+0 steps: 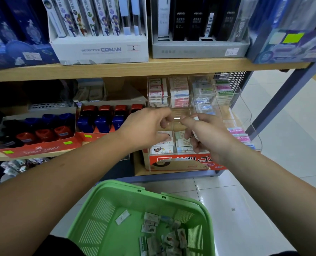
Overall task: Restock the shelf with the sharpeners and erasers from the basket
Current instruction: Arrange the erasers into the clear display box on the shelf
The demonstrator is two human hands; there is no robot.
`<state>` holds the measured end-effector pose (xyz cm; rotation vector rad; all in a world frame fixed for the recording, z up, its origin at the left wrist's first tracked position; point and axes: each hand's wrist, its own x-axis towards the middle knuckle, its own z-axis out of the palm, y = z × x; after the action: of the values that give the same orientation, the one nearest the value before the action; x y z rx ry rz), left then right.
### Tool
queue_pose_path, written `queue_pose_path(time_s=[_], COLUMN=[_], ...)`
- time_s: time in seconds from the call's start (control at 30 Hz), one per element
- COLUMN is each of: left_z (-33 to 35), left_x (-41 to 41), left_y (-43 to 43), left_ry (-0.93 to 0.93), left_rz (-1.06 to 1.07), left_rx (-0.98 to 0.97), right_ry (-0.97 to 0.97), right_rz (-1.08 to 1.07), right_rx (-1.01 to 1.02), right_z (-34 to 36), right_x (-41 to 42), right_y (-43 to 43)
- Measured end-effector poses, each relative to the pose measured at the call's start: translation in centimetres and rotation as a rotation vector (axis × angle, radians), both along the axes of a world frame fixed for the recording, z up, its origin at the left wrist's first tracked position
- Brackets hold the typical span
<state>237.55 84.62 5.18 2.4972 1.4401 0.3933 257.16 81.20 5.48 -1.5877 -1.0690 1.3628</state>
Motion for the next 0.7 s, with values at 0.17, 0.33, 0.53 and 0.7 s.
queue_pose_path(time_s=[0.17, 0.33, 0.53, 0.7], left_z=[0.1, -0.4, -0.9, -1.0], left_x=[-0.1, 0.1, -0.5, -0.6], left_y=[-0.4, -0.7, -1.1, -1.5], left_ry=[0.150, 0.138, 0.083, 0.068], left_rz=[-0.010, -0.012, -0.060, -0.066], left_rx=[-0.029, -0.069, 0.015, 0.015], right_ry=[-0.018, -0.039, -0.012, -0.011], right_rz=[0.033, 0.049, 0.080, 0.088], right_rx=[0.009, 0.015, 0.016, 0.016], right_z=[-0.2, -0.2, 0.5, 0.6], right_x=[0.1, 0.2, 0.2, 0.4], right_y=[-0.1, -0.2, -0.8, -1.0])
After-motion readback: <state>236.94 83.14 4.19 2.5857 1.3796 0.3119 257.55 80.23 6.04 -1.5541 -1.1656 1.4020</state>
